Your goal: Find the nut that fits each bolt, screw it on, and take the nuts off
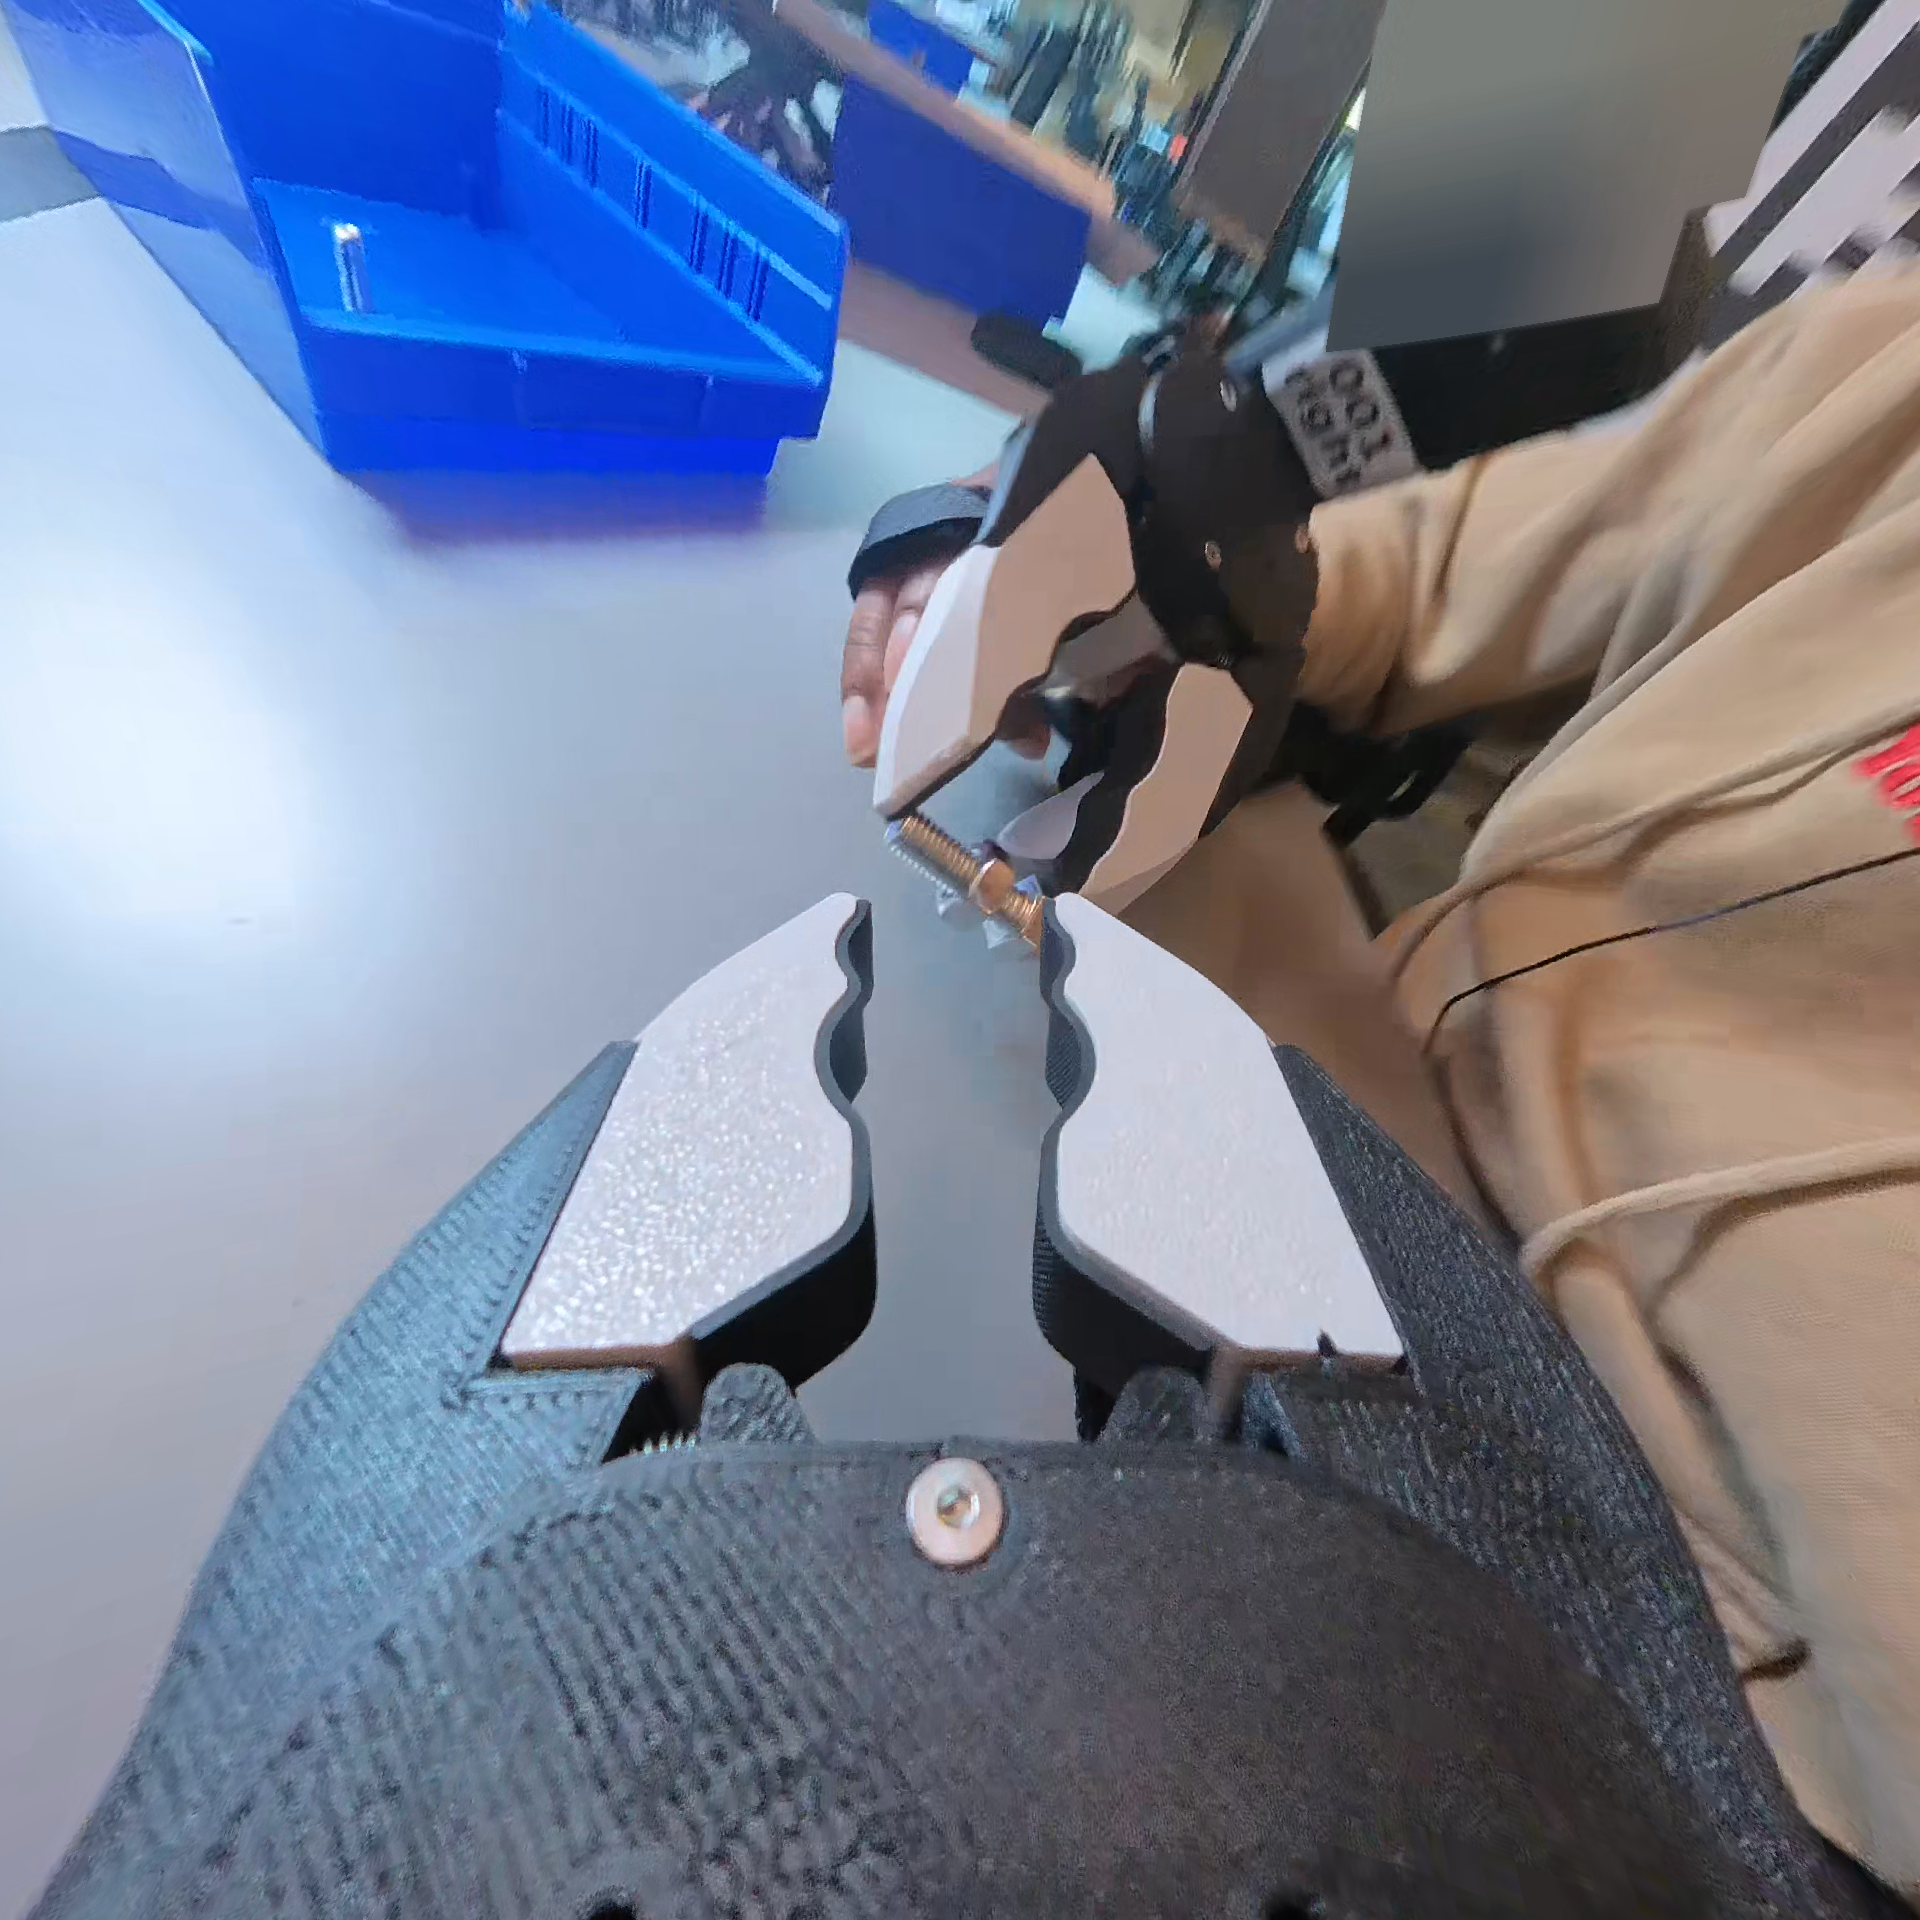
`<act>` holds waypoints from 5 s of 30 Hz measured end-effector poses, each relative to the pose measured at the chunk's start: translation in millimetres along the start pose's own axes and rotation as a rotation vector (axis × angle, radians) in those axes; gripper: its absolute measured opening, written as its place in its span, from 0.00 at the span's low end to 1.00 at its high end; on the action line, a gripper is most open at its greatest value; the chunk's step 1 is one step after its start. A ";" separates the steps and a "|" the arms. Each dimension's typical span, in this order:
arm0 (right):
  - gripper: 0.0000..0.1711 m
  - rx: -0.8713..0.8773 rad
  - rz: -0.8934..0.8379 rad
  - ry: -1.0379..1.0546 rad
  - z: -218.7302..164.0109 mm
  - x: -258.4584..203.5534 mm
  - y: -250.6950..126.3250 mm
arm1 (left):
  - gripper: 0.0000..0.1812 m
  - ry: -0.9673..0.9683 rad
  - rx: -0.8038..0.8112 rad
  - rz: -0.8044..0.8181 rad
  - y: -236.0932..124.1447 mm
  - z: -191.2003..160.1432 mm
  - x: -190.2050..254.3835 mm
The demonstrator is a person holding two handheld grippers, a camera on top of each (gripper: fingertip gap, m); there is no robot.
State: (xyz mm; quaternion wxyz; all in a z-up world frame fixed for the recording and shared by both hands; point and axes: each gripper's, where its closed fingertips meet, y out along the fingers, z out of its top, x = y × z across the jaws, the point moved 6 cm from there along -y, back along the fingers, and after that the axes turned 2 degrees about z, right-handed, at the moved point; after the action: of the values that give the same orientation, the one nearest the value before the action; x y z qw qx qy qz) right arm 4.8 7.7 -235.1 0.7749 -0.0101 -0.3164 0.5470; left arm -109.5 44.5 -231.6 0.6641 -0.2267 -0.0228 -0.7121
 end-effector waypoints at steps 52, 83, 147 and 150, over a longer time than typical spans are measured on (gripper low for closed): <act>0.12 0.380 0.204 0.802 17.4 29.8 -0.8 | 0.07 -0.268 0.457 -0.039 -5.3 38.8 11.2; 0.12 0.386 0.254 0.766 -0.4 29.6 4.7 | 0.12 -0.194 0.342 0.070 5.3 22.6 3.8; 0.11 0.200 -0.047 0.513 -4.3 43.6 -14.8 | 0.04 0.265 0.268 0.718 -109.2 77.6 7.6; 0.11 0.197 -0.056 0.517 -8.8 49.0 -21.1 | 0.00 0.232 0.125 0.956 -184.2 80.6 -10.3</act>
State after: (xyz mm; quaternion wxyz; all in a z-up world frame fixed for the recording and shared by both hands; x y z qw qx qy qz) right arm 36.9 44.0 -211.0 0.8420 -0.0654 -0.0537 0.5328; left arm -261.9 102.5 -113.6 0.9269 -0.0910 0.1151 -0.3455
